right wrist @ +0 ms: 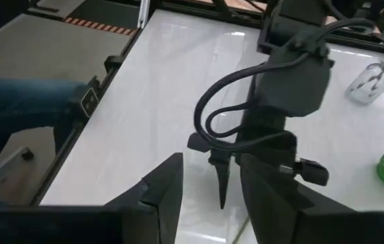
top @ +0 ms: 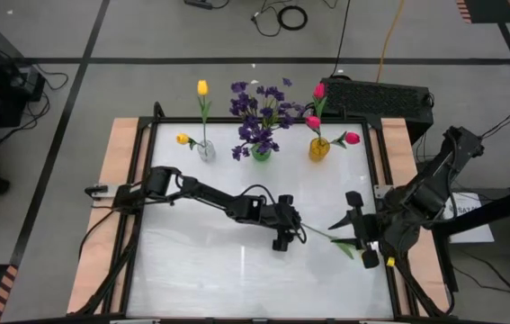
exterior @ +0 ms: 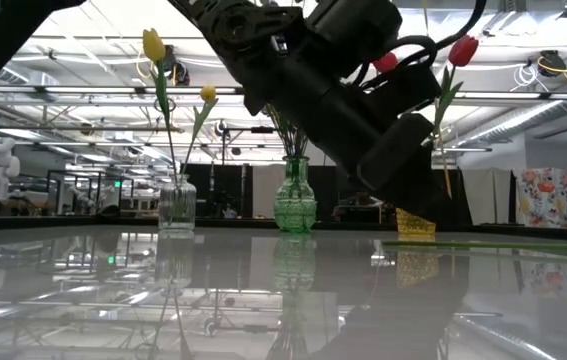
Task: Sort flowers into vase by color
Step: Put the yellow flower into the transparent vase
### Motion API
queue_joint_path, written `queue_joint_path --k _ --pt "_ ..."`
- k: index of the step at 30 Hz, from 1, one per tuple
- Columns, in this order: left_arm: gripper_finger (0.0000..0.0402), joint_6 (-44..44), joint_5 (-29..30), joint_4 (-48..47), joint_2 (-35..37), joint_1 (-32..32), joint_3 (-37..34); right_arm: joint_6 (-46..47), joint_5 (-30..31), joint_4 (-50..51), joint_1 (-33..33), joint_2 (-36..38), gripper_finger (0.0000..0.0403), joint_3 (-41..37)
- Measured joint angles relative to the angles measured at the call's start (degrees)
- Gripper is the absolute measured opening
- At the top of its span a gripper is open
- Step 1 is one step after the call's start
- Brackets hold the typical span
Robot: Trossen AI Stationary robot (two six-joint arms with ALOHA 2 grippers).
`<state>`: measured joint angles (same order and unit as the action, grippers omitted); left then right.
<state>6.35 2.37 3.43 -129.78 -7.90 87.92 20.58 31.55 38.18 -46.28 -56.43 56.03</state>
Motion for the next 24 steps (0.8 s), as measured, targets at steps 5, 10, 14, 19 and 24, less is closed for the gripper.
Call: queue_joint_path --k 5,10,14,19,24 --pt "0.0226 0.0 -0.2 0.1 0.0 1.2 0.0 -0.2 0.0 -1.0 0.0 -0.3 0.0134 -0.3" --pt "0.0226 -0.2 -2.0 -0.1 -0.8 2.8 0.0 -2.9 0.0 -4.2 0.0 -0.2 0.0132 -0.3" --pt "0.0226 -0.1 -3.0 -3.0 -1.3 3.2 0.0 -4.4 0.0 -5.1 0.0 -0.2 0.0132 -0.3" --pt "0.0212 -0.2 -4.2 -3.5 -1.3 3.7 0.0 -4.9 0.0 -5.1 0.0 -0.2 0.0132 -0.3" --pt "0.0159 -3.4 -8.6 -5.6 -1.3 5.0 0.0 -5.2 0.0 -5.1 0.0 -0.2 0.0132 -0.3"
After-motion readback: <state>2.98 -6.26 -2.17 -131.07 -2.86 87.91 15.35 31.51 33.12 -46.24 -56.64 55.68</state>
